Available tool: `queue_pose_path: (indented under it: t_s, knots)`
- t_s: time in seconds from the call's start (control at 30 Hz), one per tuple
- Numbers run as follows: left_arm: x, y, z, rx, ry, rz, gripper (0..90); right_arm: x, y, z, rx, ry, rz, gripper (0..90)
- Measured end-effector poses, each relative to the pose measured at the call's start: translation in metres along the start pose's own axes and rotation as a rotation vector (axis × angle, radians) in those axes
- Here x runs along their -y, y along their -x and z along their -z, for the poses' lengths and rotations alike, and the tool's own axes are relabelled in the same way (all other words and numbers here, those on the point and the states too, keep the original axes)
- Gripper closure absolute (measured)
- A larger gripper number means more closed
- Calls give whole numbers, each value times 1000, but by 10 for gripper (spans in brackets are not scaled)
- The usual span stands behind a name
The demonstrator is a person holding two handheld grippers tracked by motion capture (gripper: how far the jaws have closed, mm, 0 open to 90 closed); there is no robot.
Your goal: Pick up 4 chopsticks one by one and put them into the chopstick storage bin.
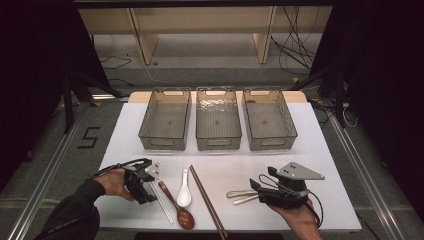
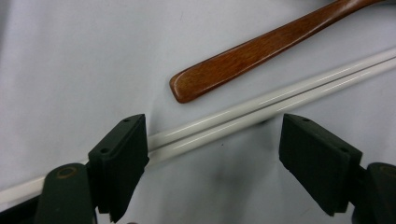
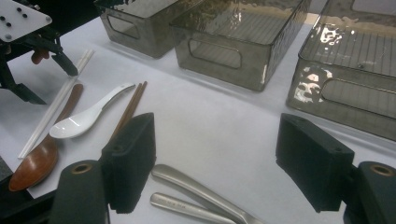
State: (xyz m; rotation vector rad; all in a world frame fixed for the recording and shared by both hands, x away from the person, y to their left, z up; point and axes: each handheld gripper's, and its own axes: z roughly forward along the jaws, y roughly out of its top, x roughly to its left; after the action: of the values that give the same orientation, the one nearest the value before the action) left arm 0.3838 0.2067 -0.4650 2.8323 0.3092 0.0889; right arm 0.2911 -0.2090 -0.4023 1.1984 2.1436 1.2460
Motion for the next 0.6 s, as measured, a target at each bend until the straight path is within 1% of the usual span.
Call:
queue_pose_path:
  t_s: [0.03,0.07,0.17,0.2,0.23,0.3,0.33,0.43,0.6]
  knots:
    - [0,0,0,2,5,4,234,0,0,0,0,0,0,295]
    - [0,-1,1,7,0,1,237,0,0,0,0,1,0,295]
    - [1,-1,0,13,-7,9,234,0,1,0,-2,0,-5,295]
    - [1,-1,0,15,-13,6,232,0,0,0,-2,-2,-5,296]
    - [1,-1,1,15,-22,-5,232,0,0,0,-2,-2,-5,296]
    - [1,-2,1,23,-25,-11,232,0,0,0,-6,-4,-3,296]
    - [1,-2,1,20,-28,-12,245,0,0,-1,-7,-6,-2,296]
    - [4,-2,1,31,-49,-9,251,0,-1,0,-9,-4,-1,296]
    - [8,-2,2,19,-81,-4,278,0,0,0,-7,-3,-1,297]
